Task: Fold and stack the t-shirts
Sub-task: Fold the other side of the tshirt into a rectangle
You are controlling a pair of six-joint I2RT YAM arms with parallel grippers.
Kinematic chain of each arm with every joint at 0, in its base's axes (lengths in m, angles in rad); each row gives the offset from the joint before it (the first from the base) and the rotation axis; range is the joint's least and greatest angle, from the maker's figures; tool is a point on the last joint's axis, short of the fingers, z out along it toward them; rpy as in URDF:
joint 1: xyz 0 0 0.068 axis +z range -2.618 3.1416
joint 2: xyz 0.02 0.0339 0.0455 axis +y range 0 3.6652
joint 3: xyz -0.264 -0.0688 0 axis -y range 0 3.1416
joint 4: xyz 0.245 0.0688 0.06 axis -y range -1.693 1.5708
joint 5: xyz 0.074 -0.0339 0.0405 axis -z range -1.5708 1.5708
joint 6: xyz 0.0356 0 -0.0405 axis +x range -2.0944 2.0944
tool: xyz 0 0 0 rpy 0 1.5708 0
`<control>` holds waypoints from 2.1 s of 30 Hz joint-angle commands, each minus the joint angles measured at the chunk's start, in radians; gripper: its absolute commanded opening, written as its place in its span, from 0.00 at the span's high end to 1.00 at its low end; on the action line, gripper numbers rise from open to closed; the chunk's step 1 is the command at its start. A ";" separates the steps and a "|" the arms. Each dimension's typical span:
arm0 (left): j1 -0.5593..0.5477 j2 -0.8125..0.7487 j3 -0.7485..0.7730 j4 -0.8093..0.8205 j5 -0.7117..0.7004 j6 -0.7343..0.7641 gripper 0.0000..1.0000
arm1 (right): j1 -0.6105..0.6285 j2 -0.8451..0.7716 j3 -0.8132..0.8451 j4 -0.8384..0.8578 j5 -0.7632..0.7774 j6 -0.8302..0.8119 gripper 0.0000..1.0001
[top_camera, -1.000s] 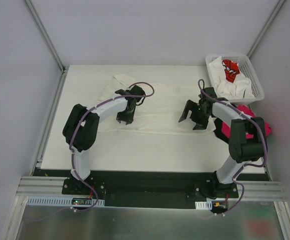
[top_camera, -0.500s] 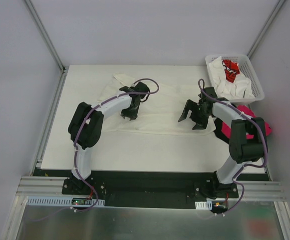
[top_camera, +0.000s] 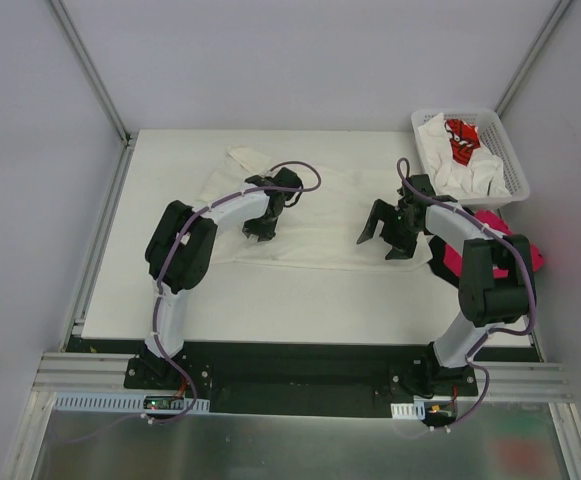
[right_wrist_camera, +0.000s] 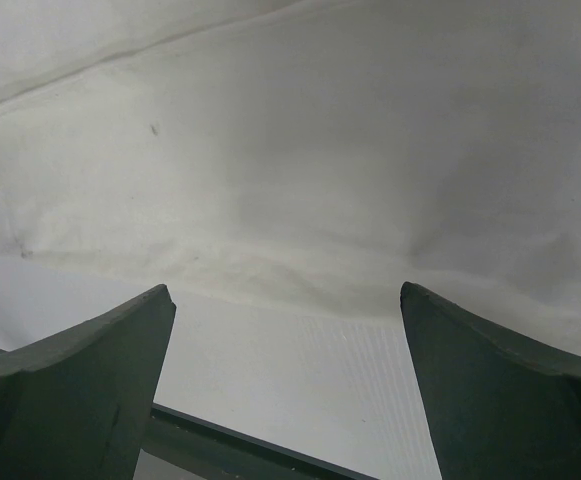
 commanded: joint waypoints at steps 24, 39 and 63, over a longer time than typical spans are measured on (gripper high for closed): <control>-0.005 0.011 0.005 0.055 -0.158 -0.014 1.00 | -0.004 -0.023 -0.020 0.025 -0.036 0.000 0.03; -0.003 0.168 0.318 0.055 -0.146 0.047 0.97 | -0.003 -0.016 -0.020 0.031 -0.049 0.005 0.04; 0.013 0.249 0.430 0.054 -0.149 0.118 0.57 | -0.017 -0.063 -0.050 0.030 -0.042 -0.009 0.04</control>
